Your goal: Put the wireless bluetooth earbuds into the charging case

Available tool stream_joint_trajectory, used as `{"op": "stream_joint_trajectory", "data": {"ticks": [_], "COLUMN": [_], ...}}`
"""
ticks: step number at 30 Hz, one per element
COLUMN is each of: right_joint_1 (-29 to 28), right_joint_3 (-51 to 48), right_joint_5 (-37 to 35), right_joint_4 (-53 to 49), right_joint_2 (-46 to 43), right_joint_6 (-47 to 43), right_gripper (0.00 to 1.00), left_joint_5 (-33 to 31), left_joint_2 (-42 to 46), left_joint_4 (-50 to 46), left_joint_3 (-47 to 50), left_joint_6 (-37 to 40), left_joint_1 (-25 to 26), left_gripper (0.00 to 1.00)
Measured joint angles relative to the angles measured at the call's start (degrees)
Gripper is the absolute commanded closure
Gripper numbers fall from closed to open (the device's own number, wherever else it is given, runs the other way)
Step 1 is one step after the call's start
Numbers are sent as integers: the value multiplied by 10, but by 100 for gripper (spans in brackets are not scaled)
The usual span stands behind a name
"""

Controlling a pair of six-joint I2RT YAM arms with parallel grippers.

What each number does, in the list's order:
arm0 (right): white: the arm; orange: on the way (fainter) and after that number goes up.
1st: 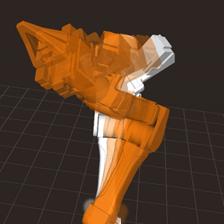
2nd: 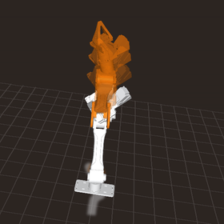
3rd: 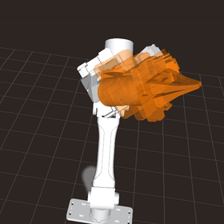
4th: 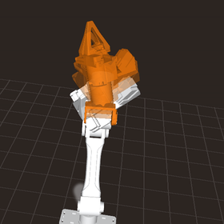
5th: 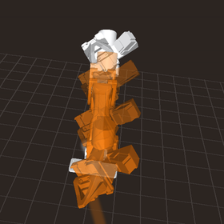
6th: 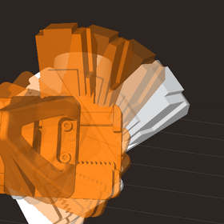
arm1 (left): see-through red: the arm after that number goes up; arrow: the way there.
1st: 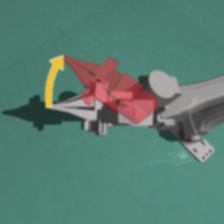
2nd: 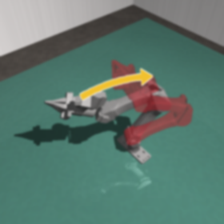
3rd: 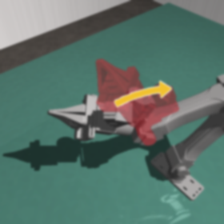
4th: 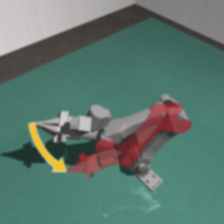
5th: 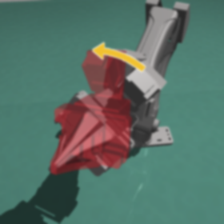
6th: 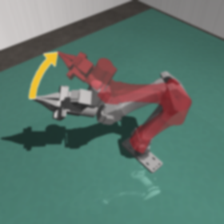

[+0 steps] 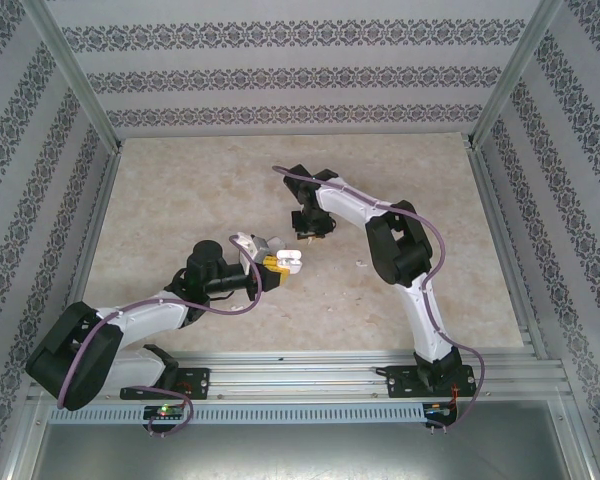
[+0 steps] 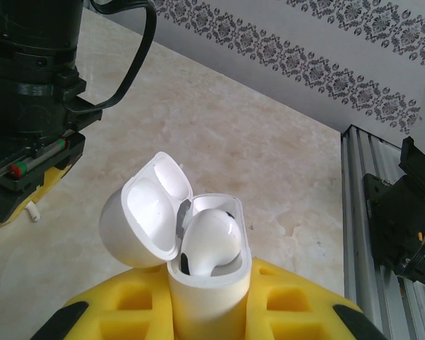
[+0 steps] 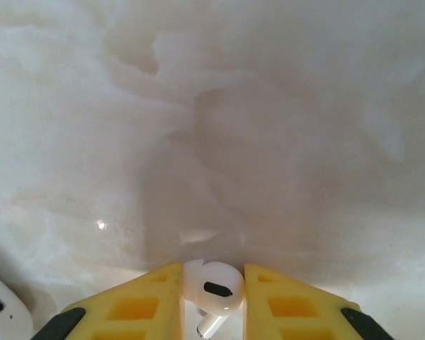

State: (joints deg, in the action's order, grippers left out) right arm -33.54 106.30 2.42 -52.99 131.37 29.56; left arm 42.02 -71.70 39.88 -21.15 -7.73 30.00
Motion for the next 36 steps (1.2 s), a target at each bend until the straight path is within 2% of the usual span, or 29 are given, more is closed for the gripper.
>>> {"op": "stream_joint_trajectory", "data": {"ticks": [5, 18, 23, 36], "right_joint_1": [-10, -31, -43, -104], "right_joint_3": [-28, -144, -157, -238], "right_joint_5": [-4, -41, -57, -122], "right_joint_4": [1, 31, 46, 128], "right_joint_2": [-30, -193, -233, -398], "right_joint_6": [0, -3, -3, -20], "right_gripper": [79, 81, 81, 83], "left_joint_5": [0, -3, -5, -4], "left_joint_2": [3, 28, 27, -2], "left_joint_4": [0, 0, 0, 5], "left_joint_3": [0, 7, 7, 0], "left_joint_6": [0, -9, -12, -50], "left_joint_1": [0, 0, 0, -1], "left_gripper": [100, 100, 100, 100]}}
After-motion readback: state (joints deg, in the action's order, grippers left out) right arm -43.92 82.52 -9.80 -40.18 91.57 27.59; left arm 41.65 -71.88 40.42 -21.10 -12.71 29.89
